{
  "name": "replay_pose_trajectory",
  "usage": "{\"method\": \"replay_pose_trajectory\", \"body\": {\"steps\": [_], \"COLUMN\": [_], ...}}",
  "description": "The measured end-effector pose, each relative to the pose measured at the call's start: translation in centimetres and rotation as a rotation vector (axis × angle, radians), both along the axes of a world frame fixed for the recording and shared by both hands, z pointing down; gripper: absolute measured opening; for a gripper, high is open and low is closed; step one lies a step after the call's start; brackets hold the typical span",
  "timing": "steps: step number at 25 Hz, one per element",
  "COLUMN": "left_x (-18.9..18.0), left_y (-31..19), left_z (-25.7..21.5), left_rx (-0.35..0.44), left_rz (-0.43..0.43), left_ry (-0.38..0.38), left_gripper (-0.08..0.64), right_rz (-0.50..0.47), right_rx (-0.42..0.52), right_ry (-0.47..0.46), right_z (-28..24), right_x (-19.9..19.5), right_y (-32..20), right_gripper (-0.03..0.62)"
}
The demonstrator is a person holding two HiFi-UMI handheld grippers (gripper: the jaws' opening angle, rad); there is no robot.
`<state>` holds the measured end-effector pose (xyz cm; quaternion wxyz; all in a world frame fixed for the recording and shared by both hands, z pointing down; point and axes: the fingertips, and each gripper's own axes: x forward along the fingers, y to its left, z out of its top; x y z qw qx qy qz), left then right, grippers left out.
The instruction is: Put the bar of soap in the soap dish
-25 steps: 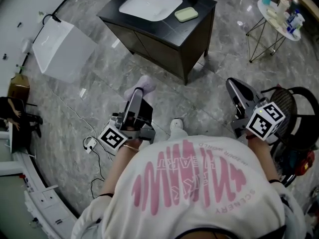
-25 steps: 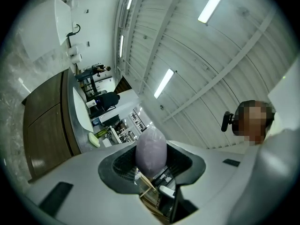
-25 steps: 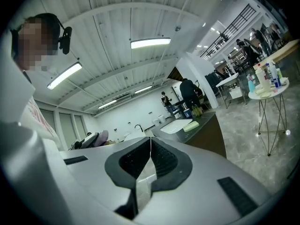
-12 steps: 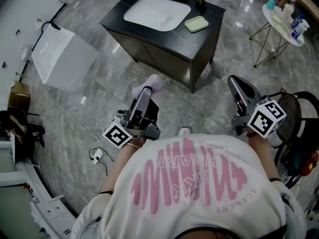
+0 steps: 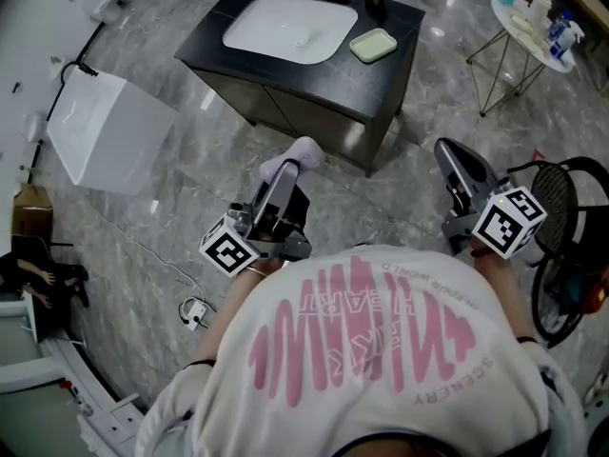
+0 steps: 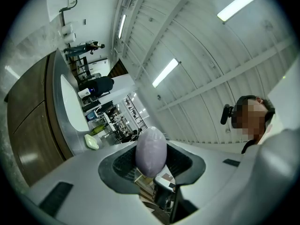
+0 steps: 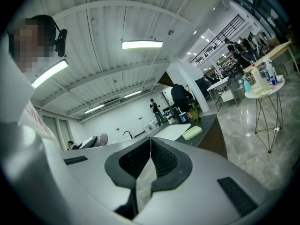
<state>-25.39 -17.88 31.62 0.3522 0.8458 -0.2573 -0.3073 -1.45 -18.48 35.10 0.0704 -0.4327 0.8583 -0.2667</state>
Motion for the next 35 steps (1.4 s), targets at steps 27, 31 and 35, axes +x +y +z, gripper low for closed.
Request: {"method": "replay_pose_trajectory", "body": {"steps": [27, 31, 35], "left_x": [0.0, 0.4, 1.1], "left_y": [-4.4, -5.3, -6.0], "left_z": [2.5, 2.4, 2.2], "left_rx": [-0.025, -0.020, -0.016], "left_rz": [0.048, 0.058, 0.075], "left_ry": [0.004, 0.006, 0.008], "left_gripper": [0.161, 0.161, 0.161], "right_rz": [0.025, 0.037, 0.061], "right_rx": [-0.063, -0.064, -0.063], "right_ry": [0.005, 0.006, 0.004], "right_z": [2.6, 2.8, 2.6], "right_x": [-1.1, -0.7, 0.2], "right_y": [-3.8, -4.1, -4.3], "right_gripper": [0.018, 0.018, 0.018]}}
